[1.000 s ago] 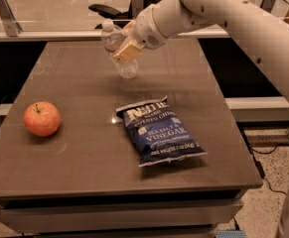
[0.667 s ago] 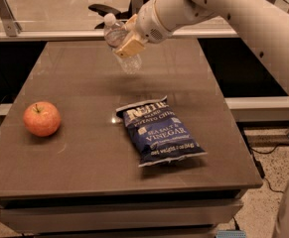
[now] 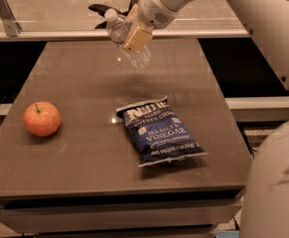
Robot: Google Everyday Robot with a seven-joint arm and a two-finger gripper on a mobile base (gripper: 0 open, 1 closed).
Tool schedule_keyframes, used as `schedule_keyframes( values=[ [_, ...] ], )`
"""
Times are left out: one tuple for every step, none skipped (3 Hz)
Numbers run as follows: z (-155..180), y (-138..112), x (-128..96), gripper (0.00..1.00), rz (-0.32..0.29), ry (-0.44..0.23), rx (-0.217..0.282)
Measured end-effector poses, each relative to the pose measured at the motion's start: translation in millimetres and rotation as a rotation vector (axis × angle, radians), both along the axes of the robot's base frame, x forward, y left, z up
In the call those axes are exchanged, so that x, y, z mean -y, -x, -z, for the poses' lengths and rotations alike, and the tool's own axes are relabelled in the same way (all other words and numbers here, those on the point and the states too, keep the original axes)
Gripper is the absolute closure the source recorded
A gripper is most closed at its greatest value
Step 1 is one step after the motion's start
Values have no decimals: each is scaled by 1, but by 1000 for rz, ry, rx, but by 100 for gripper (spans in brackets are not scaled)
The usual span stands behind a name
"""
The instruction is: Knock water bottle over
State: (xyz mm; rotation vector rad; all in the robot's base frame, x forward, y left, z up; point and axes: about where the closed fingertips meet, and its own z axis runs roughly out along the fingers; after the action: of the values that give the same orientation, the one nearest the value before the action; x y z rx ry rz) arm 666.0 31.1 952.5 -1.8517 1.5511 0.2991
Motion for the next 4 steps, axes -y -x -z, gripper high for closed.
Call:
schedule_keyframes(
  values=[
    [-2, 10, 3, 100, -37, 74, -16],
    [-3, 19, 1, 100, -12, 153, -15],
    [3, 28, 1, 100, 42, 258, -21],
    [8, 33, 2, 100, 111, 347, -27]
  ],
)
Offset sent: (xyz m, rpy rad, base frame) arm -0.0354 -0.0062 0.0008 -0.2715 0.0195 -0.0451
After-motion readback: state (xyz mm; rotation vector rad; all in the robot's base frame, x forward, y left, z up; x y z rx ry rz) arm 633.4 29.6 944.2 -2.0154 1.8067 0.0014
